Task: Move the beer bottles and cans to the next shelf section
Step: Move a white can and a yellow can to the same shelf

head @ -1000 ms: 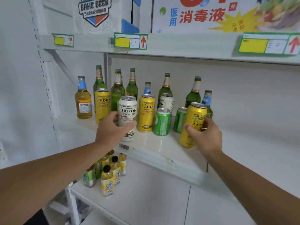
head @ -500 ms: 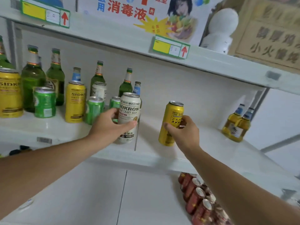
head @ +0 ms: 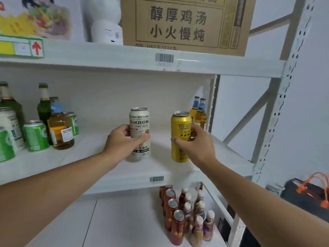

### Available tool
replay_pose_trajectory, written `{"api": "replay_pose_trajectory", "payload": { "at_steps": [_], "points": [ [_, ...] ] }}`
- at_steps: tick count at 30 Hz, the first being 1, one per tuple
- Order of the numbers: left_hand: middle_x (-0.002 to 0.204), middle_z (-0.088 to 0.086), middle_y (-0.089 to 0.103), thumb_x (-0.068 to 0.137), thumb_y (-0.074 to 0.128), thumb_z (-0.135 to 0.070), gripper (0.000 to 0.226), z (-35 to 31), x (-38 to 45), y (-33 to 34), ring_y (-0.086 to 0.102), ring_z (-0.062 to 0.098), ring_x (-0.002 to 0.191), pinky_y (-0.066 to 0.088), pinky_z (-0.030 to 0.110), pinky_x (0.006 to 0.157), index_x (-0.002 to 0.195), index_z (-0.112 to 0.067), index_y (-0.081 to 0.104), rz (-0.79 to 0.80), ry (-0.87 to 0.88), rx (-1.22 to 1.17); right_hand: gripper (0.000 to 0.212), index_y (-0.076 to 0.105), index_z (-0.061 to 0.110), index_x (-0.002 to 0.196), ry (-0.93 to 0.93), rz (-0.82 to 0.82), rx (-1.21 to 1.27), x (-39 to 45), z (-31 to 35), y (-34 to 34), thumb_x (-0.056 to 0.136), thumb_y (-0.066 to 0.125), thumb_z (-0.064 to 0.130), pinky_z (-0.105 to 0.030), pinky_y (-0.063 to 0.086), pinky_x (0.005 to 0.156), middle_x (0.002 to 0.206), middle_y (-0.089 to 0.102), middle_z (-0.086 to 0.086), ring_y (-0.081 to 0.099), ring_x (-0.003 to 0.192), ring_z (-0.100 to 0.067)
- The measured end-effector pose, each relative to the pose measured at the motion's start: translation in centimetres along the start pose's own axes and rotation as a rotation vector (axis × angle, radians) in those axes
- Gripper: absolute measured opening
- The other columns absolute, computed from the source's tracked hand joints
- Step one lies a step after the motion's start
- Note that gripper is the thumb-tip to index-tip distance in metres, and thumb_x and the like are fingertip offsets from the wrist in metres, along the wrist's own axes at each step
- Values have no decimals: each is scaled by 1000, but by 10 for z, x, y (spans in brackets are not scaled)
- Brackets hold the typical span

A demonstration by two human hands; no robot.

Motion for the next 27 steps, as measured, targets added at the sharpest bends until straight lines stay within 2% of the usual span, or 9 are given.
{"api": "replay_pose_trajectory", "payload": {
  "at_steps": [6,12,18,22,27],
  "points": [
    [111,-12,80,74,99,-42,47,-14,14,62,75,5,104,59,29,94,112,-26,75,21,14,8,66,67,34,123,45,4,41,18,-47,-33,69,83,68,-45,64,89,105,74,14,72,95,-7],
    [109,-11,80,72,100,-44,49,-4,45,83,76,6,102,59,31,94,110,-26,75,13,25,20,56,66,34,120,98,-32,102,40,-71,-37,75,88,59,-42,64,89,104,74,15,71,95,-5],
    [108,-13,80,67,98,-52,53,12,91,97,74,5,104,59,32,94,107,-28,75,42,53,0,41,63,40,110,115,-31,108,67,-76,-14,80,90,48,-31,62,84,102,73,16,70,95,-3],
    [106,-14,79,58,92,-62,60,23,127,105,74,6,103,60,36,94,105,-30,74,59,70,1,49,67,32,121,143,-39,106,92,-80,12,81,92,43,-25,57,77,106,75,14,70,96,-3],
    [107,-14,79,59,92,-63,62,42,169,119,73,6,105,59,33,95,107,-29,75,100,56,0,52,68,28,122,167,-79,84,129,-91,41,79,92,44,-33,63,82,105,76,11,71,97,-6]
  ]
}}
Point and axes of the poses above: each hand's wrist, its own x-axis towards the middle knuckle, its own y-axis out of the palm, z = x × y, the point moved 8 cm from there along x, towards the middle knuckle
